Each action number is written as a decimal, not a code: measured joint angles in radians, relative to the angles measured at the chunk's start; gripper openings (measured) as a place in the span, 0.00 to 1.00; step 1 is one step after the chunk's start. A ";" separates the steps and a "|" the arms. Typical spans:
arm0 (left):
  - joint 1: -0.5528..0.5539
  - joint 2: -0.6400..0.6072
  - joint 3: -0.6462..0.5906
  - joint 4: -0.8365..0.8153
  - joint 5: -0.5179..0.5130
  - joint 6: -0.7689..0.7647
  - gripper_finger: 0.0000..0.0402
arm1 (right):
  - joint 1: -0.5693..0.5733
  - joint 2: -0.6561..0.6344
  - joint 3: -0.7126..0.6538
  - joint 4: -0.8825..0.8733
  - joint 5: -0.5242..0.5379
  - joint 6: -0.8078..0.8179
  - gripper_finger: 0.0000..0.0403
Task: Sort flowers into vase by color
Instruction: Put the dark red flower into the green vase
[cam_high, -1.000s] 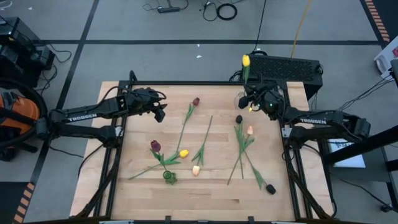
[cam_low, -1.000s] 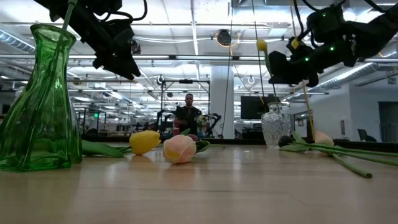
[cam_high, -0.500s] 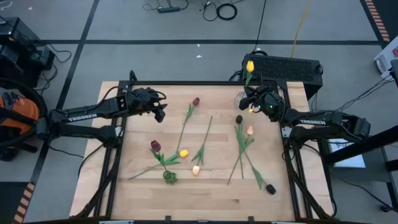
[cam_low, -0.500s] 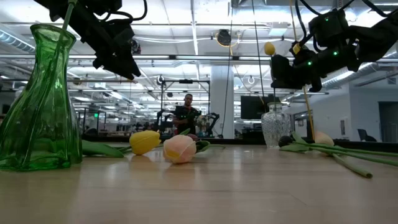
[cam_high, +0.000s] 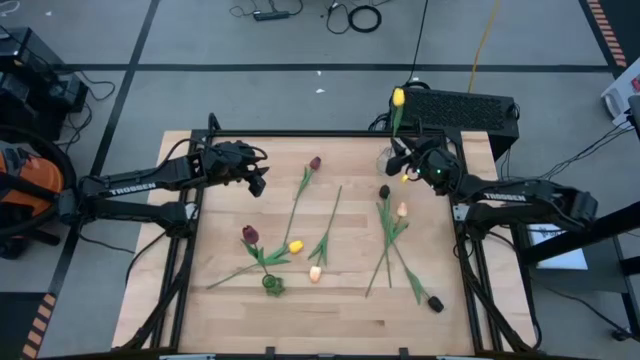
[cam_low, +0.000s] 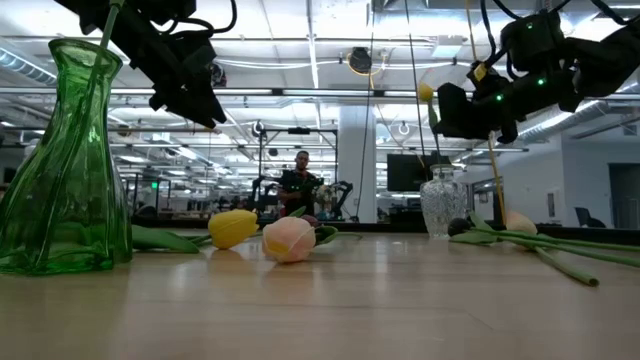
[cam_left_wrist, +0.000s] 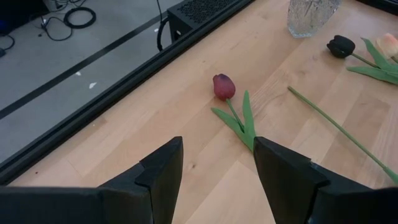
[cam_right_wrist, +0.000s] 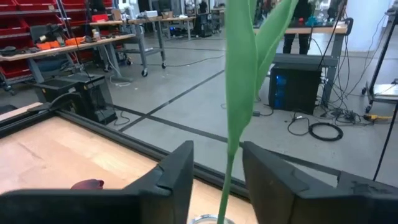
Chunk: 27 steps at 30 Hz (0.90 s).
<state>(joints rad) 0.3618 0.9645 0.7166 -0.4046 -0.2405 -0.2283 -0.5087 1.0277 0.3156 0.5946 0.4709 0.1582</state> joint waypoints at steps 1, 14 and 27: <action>0.000 0.000 0.000 0.000 0.000 0.000 0.51 | 0.000 -0.010 0.001 -0.003 0.000 -0.011 0.36; 0.000 0.000 0.000 0.001 0.000 -0.002 0.51 | 0.000 -0.158 0.404 -0.834 0.002 -0.083 0.43; 0.000 0.077 0.000 0.073 0.033 -0.242 0.51 | 0.000 -0.160 0.879 -1.696 -0.184 0.566 0.36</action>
<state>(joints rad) 0.3618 1.0415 0.7166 -0.3318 -0.2076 -0.4704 -0.5083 0.8681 1.1949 -1.1013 0.2864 0.7242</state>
